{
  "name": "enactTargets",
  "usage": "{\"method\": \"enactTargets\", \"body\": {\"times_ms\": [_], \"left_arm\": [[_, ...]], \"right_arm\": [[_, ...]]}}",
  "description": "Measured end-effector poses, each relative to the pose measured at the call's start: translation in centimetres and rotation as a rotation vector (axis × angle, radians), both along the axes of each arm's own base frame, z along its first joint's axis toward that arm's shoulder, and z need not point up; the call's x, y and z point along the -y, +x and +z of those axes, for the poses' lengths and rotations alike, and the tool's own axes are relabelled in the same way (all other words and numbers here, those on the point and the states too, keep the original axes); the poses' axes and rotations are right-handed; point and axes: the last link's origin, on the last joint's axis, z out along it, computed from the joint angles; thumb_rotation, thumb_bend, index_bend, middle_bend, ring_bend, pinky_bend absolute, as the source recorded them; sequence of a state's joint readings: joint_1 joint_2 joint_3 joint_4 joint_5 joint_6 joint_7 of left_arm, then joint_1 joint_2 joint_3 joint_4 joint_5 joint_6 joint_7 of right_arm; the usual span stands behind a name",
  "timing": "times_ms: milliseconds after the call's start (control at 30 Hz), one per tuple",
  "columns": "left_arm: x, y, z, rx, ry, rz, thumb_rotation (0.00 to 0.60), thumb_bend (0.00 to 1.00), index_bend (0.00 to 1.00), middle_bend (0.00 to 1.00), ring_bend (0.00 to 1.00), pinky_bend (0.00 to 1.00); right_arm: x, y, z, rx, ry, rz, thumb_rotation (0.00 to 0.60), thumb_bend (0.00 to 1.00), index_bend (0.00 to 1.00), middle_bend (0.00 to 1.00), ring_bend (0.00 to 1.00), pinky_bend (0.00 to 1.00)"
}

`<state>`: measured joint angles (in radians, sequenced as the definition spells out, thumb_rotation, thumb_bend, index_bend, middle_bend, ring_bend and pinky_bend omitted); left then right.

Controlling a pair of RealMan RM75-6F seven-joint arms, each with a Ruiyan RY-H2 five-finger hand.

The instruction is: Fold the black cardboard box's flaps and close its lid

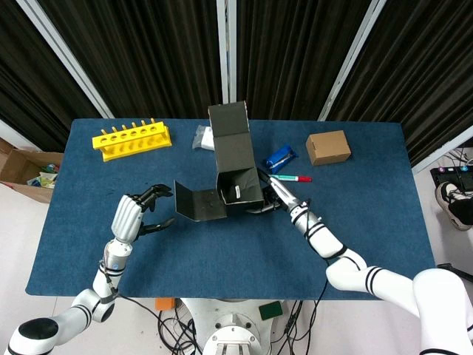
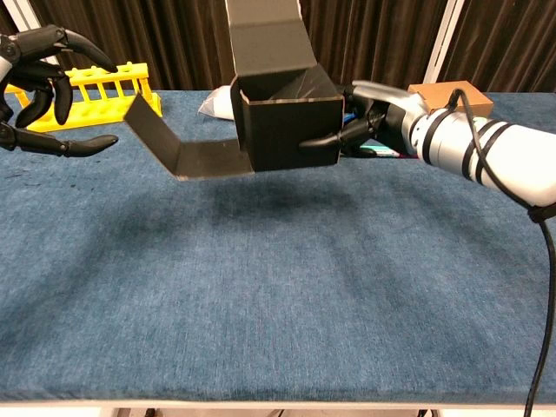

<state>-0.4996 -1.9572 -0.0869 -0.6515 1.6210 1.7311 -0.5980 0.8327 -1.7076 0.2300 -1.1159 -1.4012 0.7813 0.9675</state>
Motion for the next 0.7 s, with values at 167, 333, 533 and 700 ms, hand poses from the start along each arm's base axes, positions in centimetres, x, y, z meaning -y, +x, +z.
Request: {"method": "enactTargets", "body": {"times_ms": [167, 333, 533, 700], "left_arm": [[0.0, -0.5, 0.5, 0.022, 0.016, 0.015, 0.600, 0.11, 0.35, 0.34, 0.71, 0.92], [0.2, -1.1, 0.9, 0.063, 0.052, 0.039, 0.600, 0.11, 0.32, 0.34, 0.71, 0.92], [0.3, -1.6, 0.4, 0.077, 0.039, 0.071, 0.600, 0.11, 0.34, 0.34, 0.71, 0.92], [0.5, -0.8, -0.6, 0.063, 0.013, 0.039, 0.600, 0.11, 0.34, 0.35, 0.71, 0.92]], "right_arm": [[0.0, 0.2, 1.9, 0.041, -0.031, 0.008, 0.600, 0.33, 0.23, 0.30, 0.76, 1.00], [0.1, 0.2, 3.8, 0.093, -0.066, -0.011, 0.600, 0.33, 0.23, 0.30, 0.76, 1.00], [-0.2, 1.1, 4.4, 0.170, -0.066, -0.018, 0.600, 0.33, 0.23, 0.30, 0.76, 1.00], [-0.7, 2.1, 3.8, 0.223, -0.039, -0.006, 0.600, 0.33, 0.23, 0.30, 0.76, 1.00]]}}
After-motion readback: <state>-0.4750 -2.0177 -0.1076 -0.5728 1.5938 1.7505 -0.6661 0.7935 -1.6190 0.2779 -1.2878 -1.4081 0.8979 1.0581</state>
